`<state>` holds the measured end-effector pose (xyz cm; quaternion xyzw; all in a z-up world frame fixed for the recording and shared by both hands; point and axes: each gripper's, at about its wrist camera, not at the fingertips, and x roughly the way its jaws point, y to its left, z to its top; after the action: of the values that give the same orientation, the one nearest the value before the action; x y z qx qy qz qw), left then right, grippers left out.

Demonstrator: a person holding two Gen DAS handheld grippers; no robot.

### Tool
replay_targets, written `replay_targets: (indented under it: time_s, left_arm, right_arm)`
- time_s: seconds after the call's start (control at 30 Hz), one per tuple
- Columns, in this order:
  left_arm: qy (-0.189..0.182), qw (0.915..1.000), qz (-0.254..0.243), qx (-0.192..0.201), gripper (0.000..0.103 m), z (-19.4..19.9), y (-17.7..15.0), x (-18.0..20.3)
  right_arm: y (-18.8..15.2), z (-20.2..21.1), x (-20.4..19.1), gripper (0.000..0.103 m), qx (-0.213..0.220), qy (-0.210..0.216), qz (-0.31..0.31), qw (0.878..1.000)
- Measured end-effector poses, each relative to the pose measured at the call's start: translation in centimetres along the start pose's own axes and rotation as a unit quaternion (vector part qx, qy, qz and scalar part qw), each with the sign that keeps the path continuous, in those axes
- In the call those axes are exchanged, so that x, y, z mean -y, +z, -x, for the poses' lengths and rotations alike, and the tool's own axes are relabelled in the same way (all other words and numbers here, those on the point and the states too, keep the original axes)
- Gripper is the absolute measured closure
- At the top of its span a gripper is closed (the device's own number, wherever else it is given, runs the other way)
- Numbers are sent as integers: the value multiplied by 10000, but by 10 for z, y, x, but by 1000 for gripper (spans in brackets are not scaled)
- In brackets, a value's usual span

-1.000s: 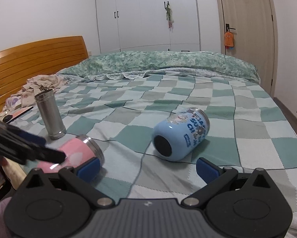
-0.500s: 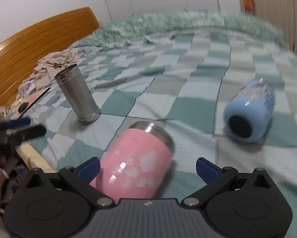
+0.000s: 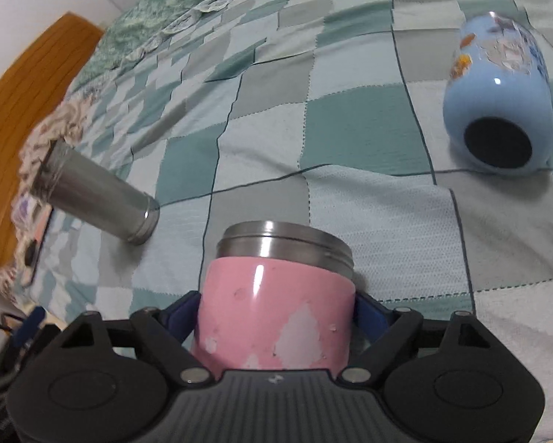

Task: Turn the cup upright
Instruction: 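Rotate the held pink tumbler upright and lower it beside the silver thermos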

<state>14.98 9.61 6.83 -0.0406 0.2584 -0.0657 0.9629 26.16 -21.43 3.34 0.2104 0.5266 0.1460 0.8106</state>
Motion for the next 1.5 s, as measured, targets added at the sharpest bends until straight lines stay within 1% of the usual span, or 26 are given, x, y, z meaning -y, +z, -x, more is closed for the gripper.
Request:
replay_targets:
  time_s: [0.13, 0.2, 0.3, 0.33, 0.5, 0.57, 0.63, 0.83, 0.9, 0.97, 1.1, 1.2, 1.27, 1.33, 1.4, 1.5]
  left_arm:
    - [5, 10000, 79, -11, 0, -4, -1, -5]
    - [7, 9999, 121, -3, 0, -5, -1, -7]
    - [13, 9999, 158, 44, 0, -5, -1, -10]
    - [16, 9998, 167, 65, 0, -4, -1, -11]
    - [93, 9995, 172, 241, 0, -2, 2, -15]
    - [148, 9992, 164, 342, 0, 0, 2, -16]
    - [226, 9987, 173, 416, 0, -1, 4, -17]
    - [510, 9962, 202, 681, 0, -6, 9, -22]
    - [592, 9954, 172, 738, 0, -9, 11, -23]
    - [649, 9949, 158, 760, 0, -13, 10, -24]
    - [745, 9942, 128, 769, 0, -19, 8, -28]
    - [808, 9939, 140, 739, 0, -25, 5, -32]
    - [856, 9937, 154, 706, 0, -29, 4, -33]
    - [892, 9936, 163, 674, 0, -32, 2, -34]
    - [912, 9935, 150, 660, 0, -33, 1, -35]
    - [932, 9932, 117, 684, 0, -32, 0, -33]
  right_arm:
    - [-15, 11, -4, 17, 397, 106, 289, 9987]
    - [-25, 20, -10, 17, 706, 143, 585, 9957]
    - [-41, 36, -22, 18, 1311, 173, 1148, 9845]
    - [-44, 40, -24, 18, 1452, 197, 1274, 9810]
    - [-51, 49, -48, 19, 2145, 153, 1954, 9569]
    - [-48, 49, -63, 19, 2440, 83, 2228, 9438]
    - [-41, 46, -81, 19, 2754, -33, 2512, 9279]
    - [-20, 21, -123, 19, 3263, -324, 3049, 8942]
    - [-17, 12, -132, 19, 3340, -424, 3160, 8870]
    - [-13, 0, -137, 19, 3344, -468, 3212, 8848]
    - [-9, -23, -136, 19, 3242, -472, 3178, 8897]
    - [-9, -40, -131, 19, 3110, -460, 3121, 8965]
    - [-9, -54, -125, 19, 2941, -489, 3072, 9037]
    - [-16, -59, -120, 19, 3110, -456, 3162, 8951]
    - [-17, -60, -120, 19, 3128, -472, 3184, 8936]
    - [-18, -61, -120, 19, 3114, -468, 3168, 8947]
